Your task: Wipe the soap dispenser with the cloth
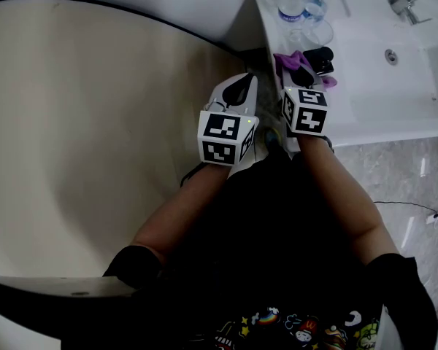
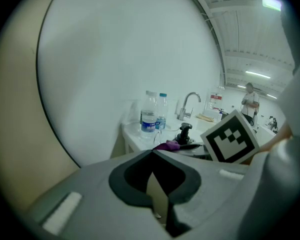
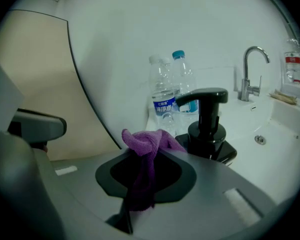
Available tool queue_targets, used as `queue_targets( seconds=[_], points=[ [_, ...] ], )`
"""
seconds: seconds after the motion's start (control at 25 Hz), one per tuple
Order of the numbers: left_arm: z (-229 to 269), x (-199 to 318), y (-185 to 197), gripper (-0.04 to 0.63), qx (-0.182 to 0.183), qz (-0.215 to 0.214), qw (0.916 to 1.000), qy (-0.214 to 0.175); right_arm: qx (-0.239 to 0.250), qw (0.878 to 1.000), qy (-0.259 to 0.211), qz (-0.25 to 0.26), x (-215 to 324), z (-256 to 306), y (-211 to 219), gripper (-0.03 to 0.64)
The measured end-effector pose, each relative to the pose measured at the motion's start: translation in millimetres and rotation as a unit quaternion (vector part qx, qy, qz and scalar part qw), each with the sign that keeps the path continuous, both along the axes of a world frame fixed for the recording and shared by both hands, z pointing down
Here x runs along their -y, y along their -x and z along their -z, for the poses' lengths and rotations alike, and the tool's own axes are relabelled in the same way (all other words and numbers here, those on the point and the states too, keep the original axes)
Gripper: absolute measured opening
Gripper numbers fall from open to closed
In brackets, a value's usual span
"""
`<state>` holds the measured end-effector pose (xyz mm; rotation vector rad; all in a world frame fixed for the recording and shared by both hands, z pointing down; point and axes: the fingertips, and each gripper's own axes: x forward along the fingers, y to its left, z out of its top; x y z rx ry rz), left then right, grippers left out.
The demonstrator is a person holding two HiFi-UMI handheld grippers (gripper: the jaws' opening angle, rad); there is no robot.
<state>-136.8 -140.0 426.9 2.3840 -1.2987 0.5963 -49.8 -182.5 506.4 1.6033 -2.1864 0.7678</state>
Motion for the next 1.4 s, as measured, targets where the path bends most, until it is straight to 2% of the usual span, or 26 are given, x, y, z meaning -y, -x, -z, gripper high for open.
queue_targets(
  seconds=[0.2, 0.36, 0.68, 0.92, 1.04, 1.4],
  points=[
    [-1.9, 2.7, -1.2, 0.000, -0.003, 0.000, 1.0000, 0.000, -0.023, 1.000, 0.008, 0.018, -3.5, -15.6, 3.9, 0.086],
    [1.9, 4.1, -0.4, 0.000, -0.006, 0.004, 1.0000, -0.004, -0.022, 0.999, 0.004, 0.026, -3.6, -6.7, 4.2, 0.087],
    [9.1, 8.8, -6.8, 0.000, -0.020, 0.013, 0.9996, -0.014, -0.037, 0.997, -0.064, 0.034, -20.5, 58.5, -26.3, 0.087],
    [16.3, 10.8, -28.7, 0.000, -0.029, 0.011, 0.9994, -0.018, -0.039, 0.995, -0.084, 0.022, -29.9, 87.2, -66.0, 0.087],
    [17.9, 10.9, -42.6, 0.000, -0.031, 0.012, 0.9993, -0.019, -0.049, 0.992, -0.115, 0.015, -28.3, 105.8, -84.2, 0.087],
    [36.5, 6.1, -76.0, 0.000, -0.037, 0.043, 0.9978, -0.036, -0.064, 0.978, -0.190, 0.062, -4.9, 163.4, -104.3, 0.087]
  ],
)
